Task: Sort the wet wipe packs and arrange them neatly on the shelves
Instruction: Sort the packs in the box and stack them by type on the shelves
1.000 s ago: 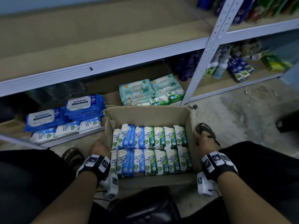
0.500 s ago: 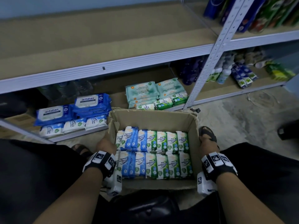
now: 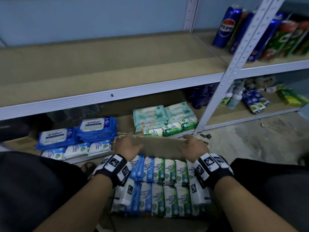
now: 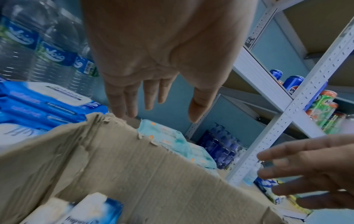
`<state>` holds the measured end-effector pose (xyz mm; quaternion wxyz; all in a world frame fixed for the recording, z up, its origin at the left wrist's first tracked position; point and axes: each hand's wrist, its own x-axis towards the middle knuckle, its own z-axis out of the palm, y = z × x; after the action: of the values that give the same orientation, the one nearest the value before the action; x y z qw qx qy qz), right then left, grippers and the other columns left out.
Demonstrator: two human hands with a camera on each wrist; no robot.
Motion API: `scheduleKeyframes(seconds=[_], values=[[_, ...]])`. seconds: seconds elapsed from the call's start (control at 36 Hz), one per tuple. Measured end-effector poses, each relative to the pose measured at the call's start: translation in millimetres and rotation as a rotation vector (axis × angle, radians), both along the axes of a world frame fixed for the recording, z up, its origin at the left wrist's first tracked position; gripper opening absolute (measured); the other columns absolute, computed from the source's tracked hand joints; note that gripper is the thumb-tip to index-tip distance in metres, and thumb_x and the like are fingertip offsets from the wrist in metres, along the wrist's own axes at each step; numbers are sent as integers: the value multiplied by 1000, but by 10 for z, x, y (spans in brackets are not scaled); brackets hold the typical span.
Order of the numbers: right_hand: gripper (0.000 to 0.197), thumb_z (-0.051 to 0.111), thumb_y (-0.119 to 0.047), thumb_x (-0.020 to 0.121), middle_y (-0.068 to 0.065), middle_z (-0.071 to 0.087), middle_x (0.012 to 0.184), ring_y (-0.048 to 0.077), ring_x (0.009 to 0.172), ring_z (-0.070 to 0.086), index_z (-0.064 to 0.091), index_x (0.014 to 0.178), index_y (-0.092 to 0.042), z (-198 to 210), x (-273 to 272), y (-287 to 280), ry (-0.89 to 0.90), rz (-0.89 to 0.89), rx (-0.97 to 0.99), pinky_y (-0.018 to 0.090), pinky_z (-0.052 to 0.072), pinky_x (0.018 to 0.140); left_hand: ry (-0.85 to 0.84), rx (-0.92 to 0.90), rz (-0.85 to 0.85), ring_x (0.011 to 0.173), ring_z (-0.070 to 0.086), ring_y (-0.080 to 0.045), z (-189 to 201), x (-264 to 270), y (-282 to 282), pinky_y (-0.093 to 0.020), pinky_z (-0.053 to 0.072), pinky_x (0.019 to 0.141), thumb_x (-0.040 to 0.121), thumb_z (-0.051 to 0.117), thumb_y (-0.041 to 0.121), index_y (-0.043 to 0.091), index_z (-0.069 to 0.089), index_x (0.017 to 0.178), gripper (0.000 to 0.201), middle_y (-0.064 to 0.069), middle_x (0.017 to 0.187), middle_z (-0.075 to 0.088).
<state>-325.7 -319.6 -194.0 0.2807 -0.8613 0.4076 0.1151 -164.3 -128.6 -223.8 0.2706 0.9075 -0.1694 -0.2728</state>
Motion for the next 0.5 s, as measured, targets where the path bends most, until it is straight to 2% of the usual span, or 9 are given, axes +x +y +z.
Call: scheduleKeyframes(seconds=[0.08, 0.17, 0.22, 0.28, 0.31, 0.36, 0.39, 0.42, 0.5], values=[[59, 62, -36, 92, 11, 63, 129, 29, 118, 59, 44, 144, -14, 31, 275, -120, 4, 41, -2, 32, 48, 94, 33, -44, 13, 118, 56, -25, 36, 146, -175, -24, 43, 88, 88, 69, 37, 20, 40, 146, 68, -6, 130, 60], [69, 58, -44, 95, 13, 55, 139, 30, 127, 53, 34, 150, -12, 47, 547, -253, 37, 97, 5, 34, 45, 99, 93, -88, 27, 122, 55, -22, 60, 320, -381, -20, 38, 84, 87, 71, 37, 18, 39, 146, 69, -1, 137, 56], [72, 55, -48, 96, 14, 53, 141, 31, 128, 52, 30, 152, -11, 2, 727, -346, 61, 138, -17, 37, 46, 101, 128, -103, 35, 122, 55, -20, 10, 497, -531, -21, 40, 85, 85, 73, 40, 18, 42, 145, 71, 0, 139, 55], [74, 53, -52, 95, 15, 53, 141, 32, 127, 52, 29, 152, -11, -61, 902, -436, 67, 156, -38, 40, 45, 102, 151, -75, 40, 123, 55, -19, -71, 660, -671, -23, 45, 93, 78, 74, 51, 18, 44, 145, 81, 0, 143, 53], [77, 52, -55, 94, 13, 50, 145, 31, 130, 49, 26, 153, -12, -107, 980, -472, 68, 166, -44, 41, 43, 104, 163, -76, 42, 120, 56, -18, -107, 730, -729, -19, 47, 92, 76, 74, 54, 18, 46, 144, 81, 1, 141, 54], [83, 50, -61, 93, 10, 43, 151, 29, 134, 46, 22, 155, -14, -217, 1156, -560, 79, 183, -36, 39, 41, 106, 157, -74, 36, 102, 59, -12, -175, 876, -824, -6, 45, 71, 84, 72, 47, 17, 57, 134, 61, 5, 126, 62], [84, 50, -61, 93, 11, 42, 152, 29, 134, 46, 22, 155, -12, -259, 1232, -610, 73, 196, -35, 38, 42, 106, 145, -70, 42, 94, 58, -12, -181, 942, -873, -8, 45, 67, 86, 70, 45, 16, 61, 128, 52, 5, 116, 63], [83, 51, -60, 93, 12, 43, 151, 29, 134, 46, 24, 154, -11, -316, 1316, -636, 63, 202, -21, 36, 42, 104, 157, -50, 53, 92, 59, -15, -227, 1010, -941, -15, 48, 72, 86, 69, 50, 15, 65, 123, 51, 2, 113, 64], [79, 55, -57, 92, 16, 49, 144, 32, 127, 51, 32, 150, -7, -505, 1590, -735, 53, 195, -18, 33, 44, 95, 191, 64, 50, 109, 61, -25, -373, 1203, -1085, -33, 51, 94, 76, 64, 70, 15, 65, 124, 73, -2, 123, 62]])
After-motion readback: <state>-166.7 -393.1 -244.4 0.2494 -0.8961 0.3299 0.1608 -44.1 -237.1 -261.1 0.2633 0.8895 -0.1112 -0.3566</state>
